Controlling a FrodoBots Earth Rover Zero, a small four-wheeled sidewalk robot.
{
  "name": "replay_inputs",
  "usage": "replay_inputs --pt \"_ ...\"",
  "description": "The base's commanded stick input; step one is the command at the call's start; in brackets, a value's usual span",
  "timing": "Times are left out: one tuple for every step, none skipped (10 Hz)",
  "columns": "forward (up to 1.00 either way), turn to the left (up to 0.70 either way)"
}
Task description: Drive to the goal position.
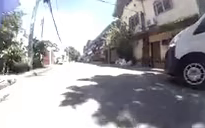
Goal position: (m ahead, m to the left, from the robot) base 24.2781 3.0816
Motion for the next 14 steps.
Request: replay_inputs --pt "1.0 0.0" --pt "1.0 0.0" --pt "1.0 0.0" --pt "1.0 0.0" --pt "1.0 0.0" --pt "1.0 0.0" --pt "1.0 0.0" --pt "1.0 0.0" --pt "1.0 0.01" --pt "1.0 0.05" --pt "1.0 -0.06" --pt "1.0 -0.35" --pt "1.0 -0.4" --pt "1.0 -0.4"
